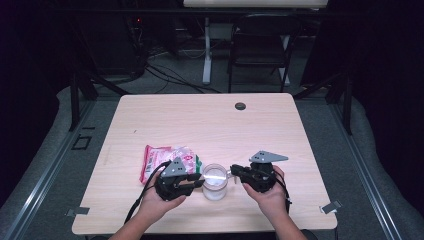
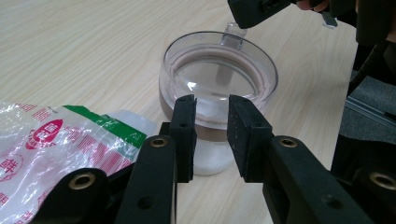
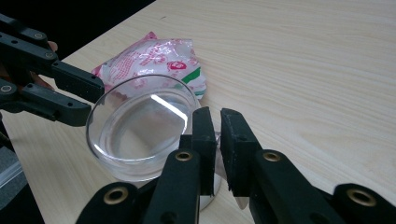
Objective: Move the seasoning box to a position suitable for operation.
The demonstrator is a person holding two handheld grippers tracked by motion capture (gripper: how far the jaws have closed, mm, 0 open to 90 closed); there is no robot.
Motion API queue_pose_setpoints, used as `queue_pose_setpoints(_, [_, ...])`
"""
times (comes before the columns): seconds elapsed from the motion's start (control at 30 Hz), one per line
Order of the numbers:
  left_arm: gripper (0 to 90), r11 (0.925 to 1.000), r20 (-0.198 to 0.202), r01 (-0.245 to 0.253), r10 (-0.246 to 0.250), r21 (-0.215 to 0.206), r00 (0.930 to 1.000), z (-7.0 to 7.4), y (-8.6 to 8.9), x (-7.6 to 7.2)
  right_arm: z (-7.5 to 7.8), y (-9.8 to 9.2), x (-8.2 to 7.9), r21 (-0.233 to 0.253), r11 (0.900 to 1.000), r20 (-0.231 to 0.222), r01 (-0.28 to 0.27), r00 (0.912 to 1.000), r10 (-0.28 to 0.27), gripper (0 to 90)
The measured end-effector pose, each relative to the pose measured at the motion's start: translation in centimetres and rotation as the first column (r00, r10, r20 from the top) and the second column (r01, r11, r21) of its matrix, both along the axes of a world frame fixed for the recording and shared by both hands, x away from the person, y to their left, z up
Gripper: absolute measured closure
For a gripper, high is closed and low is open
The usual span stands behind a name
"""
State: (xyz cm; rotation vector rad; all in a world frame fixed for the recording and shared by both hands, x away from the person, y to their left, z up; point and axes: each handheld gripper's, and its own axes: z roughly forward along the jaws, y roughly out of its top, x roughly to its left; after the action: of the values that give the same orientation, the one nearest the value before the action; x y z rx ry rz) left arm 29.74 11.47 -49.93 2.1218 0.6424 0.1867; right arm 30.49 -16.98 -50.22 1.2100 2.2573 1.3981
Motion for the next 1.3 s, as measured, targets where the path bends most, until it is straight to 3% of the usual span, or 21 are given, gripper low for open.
queue_pose_setpoints(0.17, [75.4, 1.0000, 0.001, 0.000, 0.000, 0.008, 1.0000, 0.0, 0.1, 0.1, -0.1, -0.3, 0.1, 0.021, 1.000, -0.015, -0.001, 0.9999, 0.002, 84.0])
queue_pose_setpoints(0.47, [87.4, 0.9973, -0.009, 0.002, -0.001, 0.073, 1.0000, -0.4, 0.3, 0.5, -0.2, -0.3, 0.1, 0.028, 1.000, -0.013, 0.002, 0.9999, -0.001, 84.2])
queue_pose_setpoints(0.57, [88.5, 0.9946, -0.011, 0.017, -0.016, 0.102, 0.9998, -0.8, 0.0, 0.6, -0.2, -0.3, 0.1, 0.032, 1.000, -0.015, 0.001, 0.9999, 0.000, 84.2])
queue_pose_setpoints(0.77, [88.7, 0.9924, -0.025, 0.027, -0.024, 0.120, 0.9994, -1.3, -0.2, 0.6, -0.2, -0.3, 0.1, 0.038, 0.999, -0.014, 0.007, 0.9999, -0.006, 84.2])
queue_pose_setpoints(1.3, [86.9, 0.9961, -0.031, 0.018, -0.015, 0.087, 0.9994, -1.2, 0.0, 0.8, -0.3, -0.3, 0.0, 0.039, 0.999, -0.011, 0.005, 0.9999, -0.005, 84.0])
